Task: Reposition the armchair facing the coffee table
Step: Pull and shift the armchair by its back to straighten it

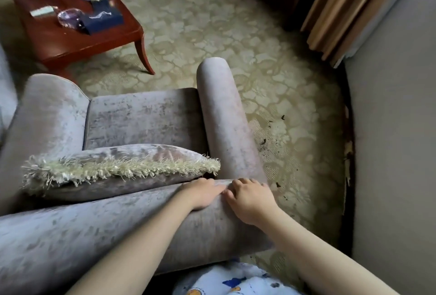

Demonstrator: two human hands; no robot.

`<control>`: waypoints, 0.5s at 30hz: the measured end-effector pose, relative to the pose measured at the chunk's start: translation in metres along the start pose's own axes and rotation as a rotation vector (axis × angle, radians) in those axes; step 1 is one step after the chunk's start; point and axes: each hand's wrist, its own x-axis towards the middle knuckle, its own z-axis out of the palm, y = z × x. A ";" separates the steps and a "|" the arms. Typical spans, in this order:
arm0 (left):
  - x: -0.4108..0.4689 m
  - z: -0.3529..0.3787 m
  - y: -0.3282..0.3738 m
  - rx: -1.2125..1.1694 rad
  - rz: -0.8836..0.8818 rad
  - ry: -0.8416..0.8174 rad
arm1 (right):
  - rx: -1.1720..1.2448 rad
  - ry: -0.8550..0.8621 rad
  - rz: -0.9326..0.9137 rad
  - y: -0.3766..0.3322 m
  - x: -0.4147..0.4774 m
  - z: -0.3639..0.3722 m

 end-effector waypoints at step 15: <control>0.071 -0.055 0.017 -0.084 0.056 0.011 | -0.034 -0.061 -0.048 0.046 0.057 -0.051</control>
